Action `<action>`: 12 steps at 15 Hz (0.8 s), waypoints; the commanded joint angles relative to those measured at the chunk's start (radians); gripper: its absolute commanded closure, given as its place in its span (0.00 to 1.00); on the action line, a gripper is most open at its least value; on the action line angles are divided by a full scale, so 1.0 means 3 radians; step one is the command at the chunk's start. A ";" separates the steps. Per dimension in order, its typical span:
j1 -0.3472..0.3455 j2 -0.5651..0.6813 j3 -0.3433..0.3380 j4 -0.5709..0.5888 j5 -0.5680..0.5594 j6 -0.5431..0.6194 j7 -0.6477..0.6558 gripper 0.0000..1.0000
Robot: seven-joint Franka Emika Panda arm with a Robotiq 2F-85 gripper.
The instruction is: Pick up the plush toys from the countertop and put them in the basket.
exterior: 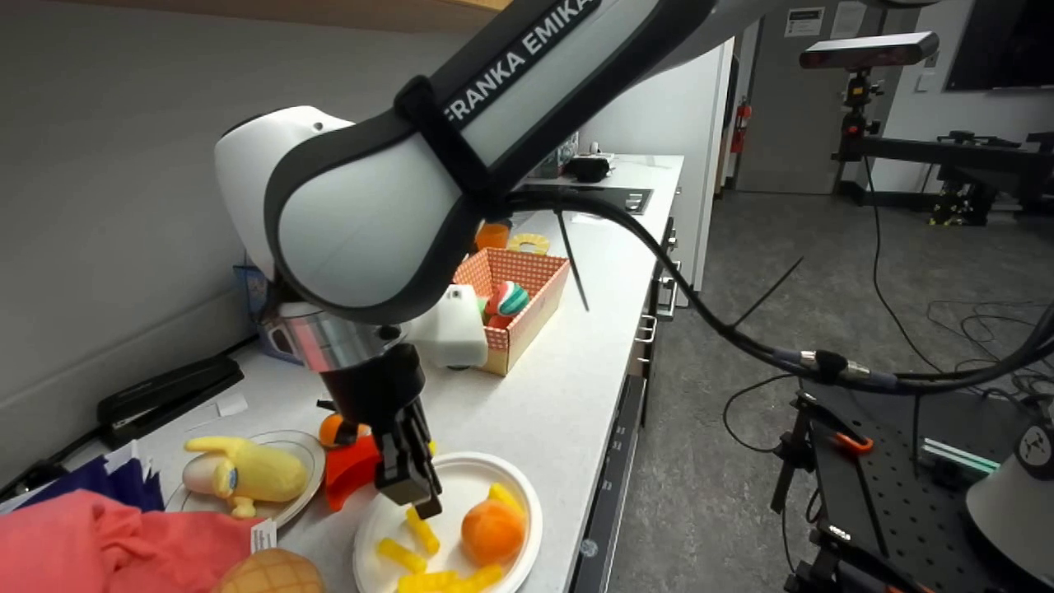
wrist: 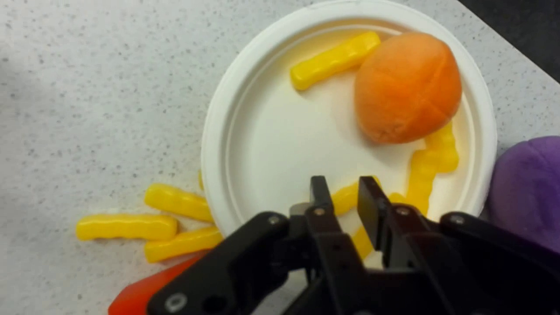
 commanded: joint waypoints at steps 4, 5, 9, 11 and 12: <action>-0.0066 -0.0123 0.0067 -0.0143 0.0012 -0.0205 -0.0020 0.22; -0.0065 -0.0146 0.0065 -0.0182 0.0012 -0.0227 -0.0006 0.13; -0.0065 -0.0221 0.0059 -0.0311 0.0002 -0.0272 0.0007 0.00; -0.0064 -0.0236 0.0070 -0.0361 0.0010 -0.0303 -0.0011 0.00; -0.0054 -0.0238 0.0070 -0.0388 -0.0006 -0.0310 -0.0012 0.00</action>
